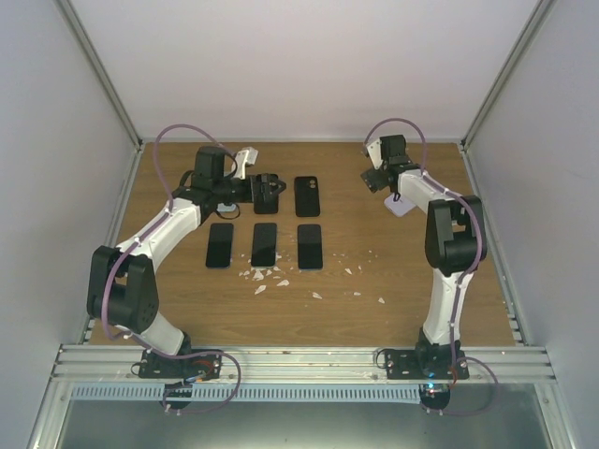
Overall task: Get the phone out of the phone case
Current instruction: Pick up the phone at the center of the board.
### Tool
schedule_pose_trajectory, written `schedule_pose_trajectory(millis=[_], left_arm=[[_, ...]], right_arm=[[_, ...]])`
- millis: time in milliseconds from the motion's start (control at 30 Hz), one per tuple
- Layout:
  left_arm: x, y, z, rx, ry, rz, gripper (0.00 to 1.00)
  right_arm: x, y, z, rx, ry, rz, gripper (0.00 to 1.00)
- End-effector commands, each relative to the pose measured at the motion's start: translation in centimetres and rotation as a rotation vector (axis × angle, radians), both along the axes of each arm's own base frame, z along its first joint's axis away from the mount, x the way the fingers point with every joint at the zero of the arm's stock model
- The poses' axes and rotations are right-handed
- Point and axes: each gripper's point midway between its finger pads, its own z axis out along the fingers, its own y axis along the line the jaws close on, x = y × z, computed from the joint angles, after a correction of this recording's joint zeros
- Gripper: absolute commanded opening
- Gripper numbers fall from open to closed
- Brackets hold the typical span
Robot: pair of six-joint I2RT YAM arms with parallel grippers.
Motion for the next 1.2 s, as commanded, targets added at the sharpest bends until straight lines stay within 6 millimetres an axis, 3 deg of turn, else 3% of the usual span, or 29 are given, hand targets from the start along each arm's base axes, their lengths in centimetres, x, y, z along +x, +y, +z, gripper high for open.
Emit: schedule_pose_trajectory(millis=[0,200,567,800,1167], left_arm=[[-0.1,0.5,1.5,-0.034,-0.050,0.006,0.99],[-0.2,0.8,1.4,-0.037,-0.046,0.012,0.99],[0.0,0.7,1.0,-0.044,-0.032,0.007,0.99],[-0.1,0.7,0.7,-0.041,-0.031,0.007,0.99],[0.0,0.6,0.2,-0.044,-0.019,0.004,0.99]], right_arm=[[0.9,-1.0,-1.6,-0.014,0.029,-0.038,0.99],[0.8,-1.8,-4.3,-0.056,0.073,-0.045,1.00],[-0.7,-4.3,-7.1,-0.117,0.121,-0.077,1.00],[-2.5,-5.3,-7.1,-0.107,0.141,-0.095,1.00],[-6.8,-7.7,-7.2,-0.062,0.178,-0.137,1.00]])
